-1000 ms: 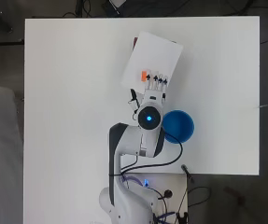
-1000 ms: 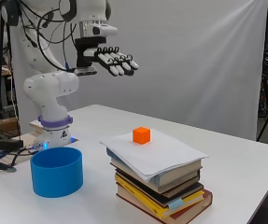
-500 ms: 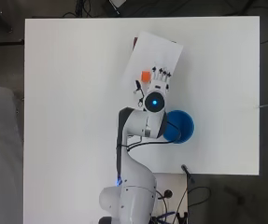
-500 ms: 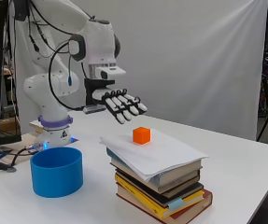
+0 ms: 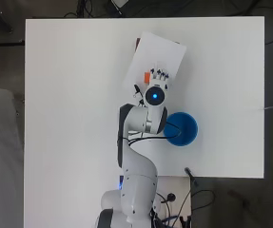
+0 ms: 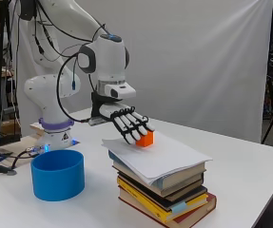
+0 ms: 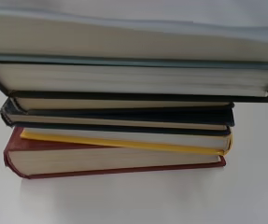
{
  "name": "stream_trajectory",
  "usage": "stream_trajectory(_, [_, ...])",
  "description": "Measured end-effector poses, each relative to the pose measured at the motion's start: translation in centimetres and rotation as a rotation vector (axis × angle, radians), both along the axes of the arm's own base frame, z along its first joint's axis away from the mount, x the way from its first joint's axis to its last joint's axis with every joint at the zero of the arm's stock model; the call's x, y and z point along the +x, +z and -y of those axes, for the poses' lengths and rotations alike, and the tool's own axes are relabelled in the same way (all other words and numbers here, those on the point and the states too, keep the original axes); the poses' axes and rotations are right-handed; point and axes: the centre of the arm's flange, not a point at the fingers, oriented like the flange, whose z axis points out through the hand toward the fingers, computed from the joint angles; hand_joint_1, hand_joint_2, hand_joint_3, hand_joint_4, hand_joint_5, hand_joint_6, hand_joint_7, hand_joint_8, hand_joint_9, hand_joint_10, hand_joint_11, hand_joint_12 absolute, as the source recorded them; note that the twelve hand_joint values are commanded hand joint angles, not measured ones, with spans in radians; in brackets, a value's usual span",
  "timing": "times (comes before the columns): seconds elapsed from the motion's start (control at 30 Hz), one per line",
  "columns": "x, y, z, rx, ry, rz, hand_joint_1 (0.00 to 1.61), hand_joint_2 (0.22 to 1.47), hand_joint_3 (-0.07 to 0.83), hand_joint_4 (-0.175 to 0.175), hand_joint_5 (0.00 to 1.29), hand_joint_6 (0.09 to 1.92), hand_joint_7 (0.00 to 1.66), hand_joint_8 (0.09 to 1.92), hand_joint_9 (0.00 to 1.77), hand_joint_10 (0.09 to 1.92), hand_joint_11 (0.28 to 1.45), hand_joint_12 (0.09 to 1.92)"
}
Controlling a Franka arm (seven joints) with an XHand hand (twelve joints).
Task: Teleoperate dual arm-hand system to pick and place objects
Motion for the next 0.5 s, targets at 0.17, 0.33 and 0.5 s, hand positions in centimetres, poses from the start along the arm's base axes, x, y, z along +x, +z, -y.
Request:
stream_trajectory(0.17, [-0.2, -0.7, 0.3, 0.012, -0.005, 0.013, 1.04, 1.25, 0.006, 0.007, 0.69, 1.28, 0.79, 1.68, 0.99, 1.78, 0.66, 1.53])
stream_trajectory(0.33, [-0.7, 0.3, 1.1, 0.049, -0.015, 0.025, 0.95, 1.20, -0.001, 0.171, 0.80, 1.28, 1.16, 1.92, 1.43, 1.92, 1.06, 1.79])
stream_trajectory(0.5, [-1.2, 4.7, 1.8, 0.189, -0.065, 0.120, 0.89, 1.25, 0.003, 0.175, 0.70, 1.40, 0.91, 1.92, 1.22, 1.92, 0.88, 1.79])
